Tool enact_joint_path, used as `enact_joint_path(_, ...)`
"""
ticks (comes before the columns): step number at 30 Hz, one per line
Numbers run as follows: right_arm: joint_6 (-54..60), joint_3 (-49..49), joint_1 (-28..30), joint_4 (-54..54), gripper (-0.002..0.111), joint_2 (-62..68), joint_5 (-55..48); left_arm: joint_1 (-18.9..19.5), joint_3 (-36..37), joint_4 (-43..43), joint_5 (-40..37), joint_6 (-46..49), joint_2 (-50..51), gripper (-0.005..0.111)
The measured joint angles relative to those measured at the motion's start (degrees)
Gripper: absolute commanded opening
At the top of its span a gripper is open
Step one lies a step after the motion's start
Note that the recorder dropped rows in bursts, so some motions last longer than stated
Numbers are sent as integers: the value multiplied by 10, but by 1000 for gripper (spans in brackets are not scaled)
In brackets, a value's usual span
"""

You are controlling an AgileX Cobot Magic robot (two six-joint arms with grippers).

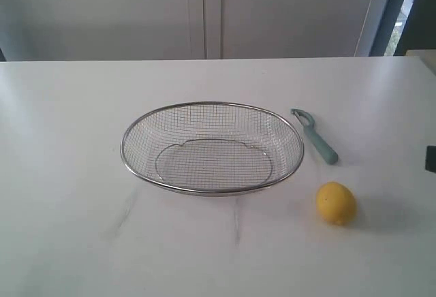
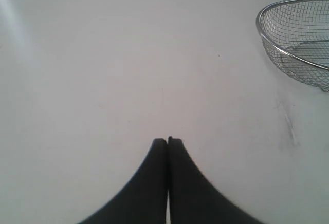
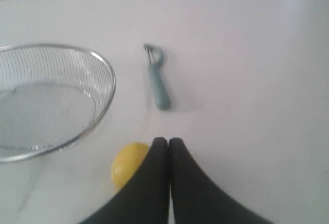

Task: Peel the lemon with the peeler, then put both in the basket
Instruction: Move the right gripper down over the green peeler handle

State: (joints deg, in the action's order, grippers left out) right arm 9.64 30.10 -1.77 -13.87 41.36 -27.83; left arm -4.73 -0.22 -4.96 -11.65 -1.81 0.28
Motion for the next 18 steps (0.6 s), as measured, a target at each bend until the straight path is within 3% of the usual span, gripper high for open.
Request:
enact_joint_path(8,0,95,-14,60,0,126,-179,0,0,0,0,0,0,0)
enact_joint_path(18,-10,201,-84,103,0,236,-203,0,0,0,0,0,0,0)
